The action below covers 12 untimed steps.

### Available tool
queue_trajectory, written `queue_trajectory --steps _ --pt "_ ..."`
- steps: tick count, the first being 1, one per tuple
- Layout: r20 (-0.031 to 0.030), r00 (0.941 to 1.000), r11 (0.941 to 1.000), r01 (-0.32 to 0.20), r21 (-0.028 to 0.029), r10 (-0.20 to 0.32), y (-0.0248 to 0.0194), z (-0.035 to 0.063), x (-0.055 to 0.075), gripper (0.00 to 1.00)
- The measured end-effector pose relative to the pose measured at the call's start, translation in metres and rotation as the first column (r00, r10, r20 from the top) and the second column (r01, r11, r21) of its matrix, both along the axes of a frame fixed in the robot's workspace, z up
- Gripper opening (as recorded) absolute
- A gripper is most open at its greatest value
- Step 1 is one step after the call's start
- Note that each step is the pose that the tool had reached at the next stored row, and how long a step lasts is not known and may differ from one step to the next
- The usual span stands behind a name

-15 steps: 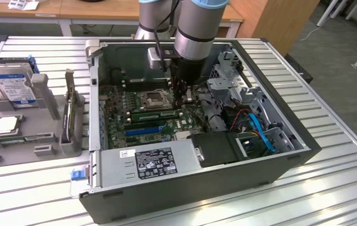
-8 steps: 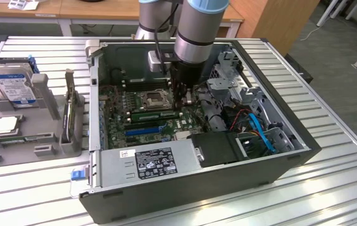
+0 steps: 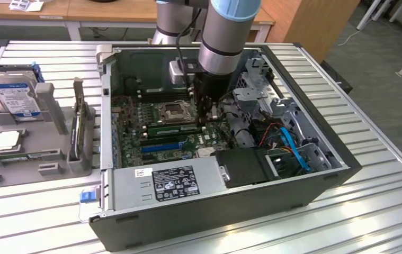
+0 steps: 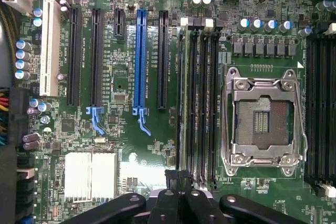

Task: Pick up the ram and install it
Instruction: 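Press down the ram until it locks into place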

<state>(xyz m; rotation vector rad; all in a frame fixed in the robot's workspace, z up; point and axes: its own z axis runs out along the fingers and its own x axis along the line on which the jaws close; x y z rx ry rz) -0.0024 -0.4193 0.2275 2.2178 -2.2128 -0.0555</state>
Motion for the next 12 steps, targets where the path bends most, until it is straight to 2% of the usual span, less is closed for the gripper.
queue_trajectory --steps 1,5,10,12 --pt "-0.0001 1.0000 1.0000 0.000 -0.0003 0.000 0.0005 0.0000 0.0000 0.10" --pt "0.0000 1.0000 1.0000 0.001 -0.0073 -0.001 0.0050 0.0000 0.0000 0.10" --pt "0.0005 1.0000 1.0000 0.001 -0.0095 -0.001 0.0049 -0.0056 0.0001 0.10" --pt "0.0011 1.0000 1.0000 0.001 -0.0074 -0.001 0.0051 -0.0046 -0.0007 0.10"
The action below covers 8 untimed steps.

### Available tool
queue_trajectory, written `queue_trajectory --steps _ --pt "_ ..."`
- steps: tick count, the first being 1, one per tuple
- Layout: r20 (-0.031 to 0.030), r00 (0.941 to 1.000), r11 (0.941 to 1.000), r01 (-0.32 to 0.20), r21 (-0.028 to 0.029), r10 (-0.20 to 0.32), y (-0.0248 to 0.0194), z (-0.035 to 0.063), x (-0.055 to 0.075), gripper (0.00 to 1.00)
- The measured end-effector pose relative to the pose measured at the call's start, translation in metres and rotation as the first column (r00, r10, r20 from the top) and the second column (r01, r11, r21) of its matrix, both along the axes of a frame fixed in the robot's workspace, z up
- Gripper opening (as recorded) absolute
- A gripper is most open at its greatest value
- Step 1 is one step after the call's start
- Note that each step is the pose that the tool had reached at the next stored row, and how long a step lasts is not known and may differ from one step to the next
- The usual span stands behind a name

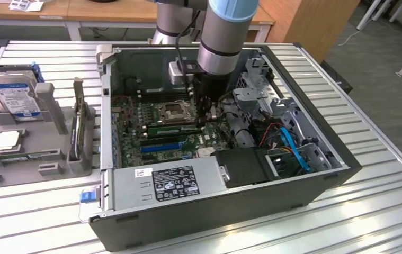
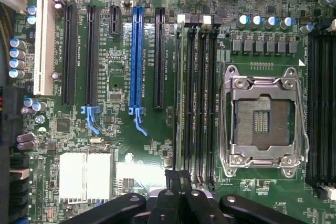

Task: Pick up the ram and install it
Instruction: 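Press down the ram until it locks into place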

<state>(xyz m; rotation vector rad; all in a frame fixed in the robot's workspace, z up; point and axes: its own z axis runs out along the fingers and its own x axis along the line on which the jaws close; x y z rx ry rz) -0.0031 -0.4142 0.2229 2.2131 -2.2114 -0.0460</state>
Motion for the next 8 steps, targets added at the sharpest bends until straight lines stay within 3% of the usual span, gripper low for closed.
queue_trajectory --steps 3,8 --pt "0.0062 1.0000 1.0000 0.000 -0.0010 0.000 -0.0001 0.0093 -0.012 0.10" --pt "0.0114 0.9999 1.0000 0.000 -0.0010 0.000 -0.0001 0.0137 -0.034 0.10"
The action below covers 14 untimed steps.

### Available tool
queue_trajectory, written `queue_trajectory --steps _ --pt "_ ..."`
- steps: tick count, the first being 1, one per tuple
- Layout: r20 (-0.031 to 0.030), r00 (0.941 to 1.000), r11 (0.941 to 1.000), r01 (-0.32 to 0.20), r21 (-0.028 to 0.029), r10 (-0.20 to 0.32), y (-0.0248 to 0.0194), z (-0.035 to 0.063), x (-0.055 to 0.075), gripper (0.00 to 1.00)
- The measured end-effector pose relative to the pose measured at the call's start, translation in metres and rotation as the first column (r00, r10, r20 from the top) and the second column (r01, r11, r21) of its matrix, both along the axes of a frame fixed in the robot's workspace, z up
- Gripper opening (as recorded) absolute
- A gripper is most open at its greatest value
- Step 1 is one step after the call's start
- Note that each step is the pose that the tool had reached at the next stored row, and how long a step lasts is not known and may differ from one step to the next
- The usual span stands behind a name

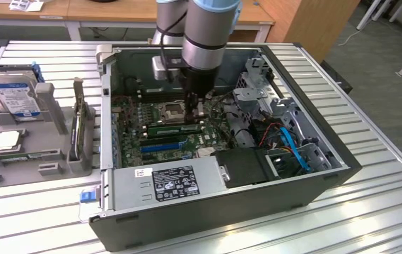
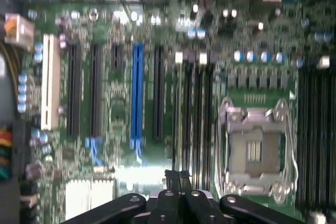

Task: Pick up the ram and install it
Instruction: 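Press down the ram until it locks into place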

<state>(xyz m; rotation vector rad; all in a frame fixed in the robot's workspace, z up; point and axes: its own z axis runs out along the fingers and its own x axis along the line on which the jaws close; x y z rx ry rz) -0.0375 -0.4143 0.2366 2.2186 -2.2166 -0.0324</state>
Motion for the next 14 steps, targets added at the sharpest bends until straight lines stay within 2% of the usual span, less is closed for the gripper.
queue_trajectory --steps 14 --pt "0.0011 1.0000 1.0000 0.000 -0.0005 0.000 0.0000 0.0003 -0.064 0.10"
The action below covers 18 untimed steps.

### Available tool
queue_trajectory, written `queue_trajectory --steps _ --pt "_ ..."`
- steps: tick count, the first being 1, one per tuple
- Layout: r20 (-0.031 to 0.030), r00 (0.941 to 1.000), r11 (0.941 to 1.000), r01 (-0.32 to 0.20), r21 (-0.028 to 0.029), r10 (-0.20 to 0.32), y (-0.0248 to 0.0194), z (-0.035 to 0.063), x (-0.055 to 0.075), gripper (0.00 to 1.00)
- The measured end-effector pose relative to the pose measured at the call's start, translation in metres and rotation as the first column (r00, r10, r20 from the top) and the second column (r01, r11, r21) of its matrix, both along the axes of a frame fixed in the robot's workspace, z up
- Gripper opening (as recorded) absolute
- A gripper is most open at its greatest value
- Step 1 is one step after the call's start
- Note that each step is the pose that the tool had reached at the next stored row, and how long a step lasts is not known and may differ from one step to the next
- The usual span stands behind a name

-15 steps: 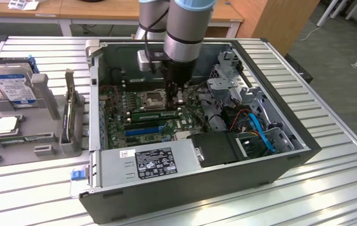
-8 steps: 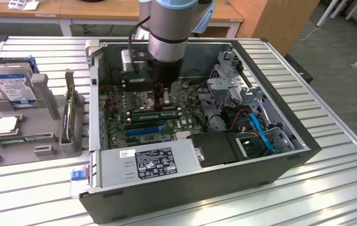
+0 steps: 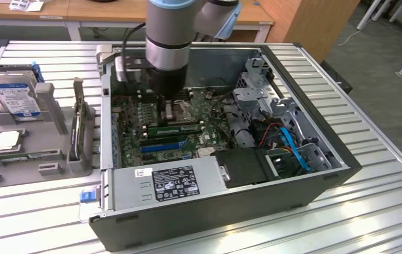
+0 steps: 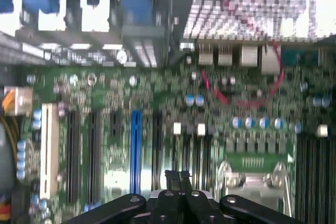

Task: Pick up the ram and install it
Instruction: 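Press down the ram until it locks into place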

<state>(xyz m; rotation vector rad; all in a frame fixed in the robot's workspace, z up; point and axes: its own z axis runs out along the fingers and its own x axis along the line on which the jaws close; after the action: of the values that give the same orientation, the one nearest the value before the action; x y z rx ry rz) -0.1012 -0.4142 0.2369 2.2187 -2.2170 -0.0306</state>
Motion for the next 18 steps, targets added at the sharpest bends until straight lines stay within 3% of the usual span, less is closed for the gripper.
queue_trajectory --steps 2,10,14,18 --pt "0.0004 1.0000 1.0000 0.000 0.0000 0.000 0.0000 0.0000 -0.009 0.10" --pt "0.0008 1.0000 1.0000 0.000 -0.0008 0.000 0.0000 -0.0107 -0.011 0.10" --pt "0.0007 1.0000 1.0000 -0.001 -0.0060 0.001 -0.0002 -0.0158 -0.012 0.10" --pt "-0.0020 1.0000 1.0000 -0.001 -0.0027 0.001 -0.0001 -0.0134 -0.003 0.10"
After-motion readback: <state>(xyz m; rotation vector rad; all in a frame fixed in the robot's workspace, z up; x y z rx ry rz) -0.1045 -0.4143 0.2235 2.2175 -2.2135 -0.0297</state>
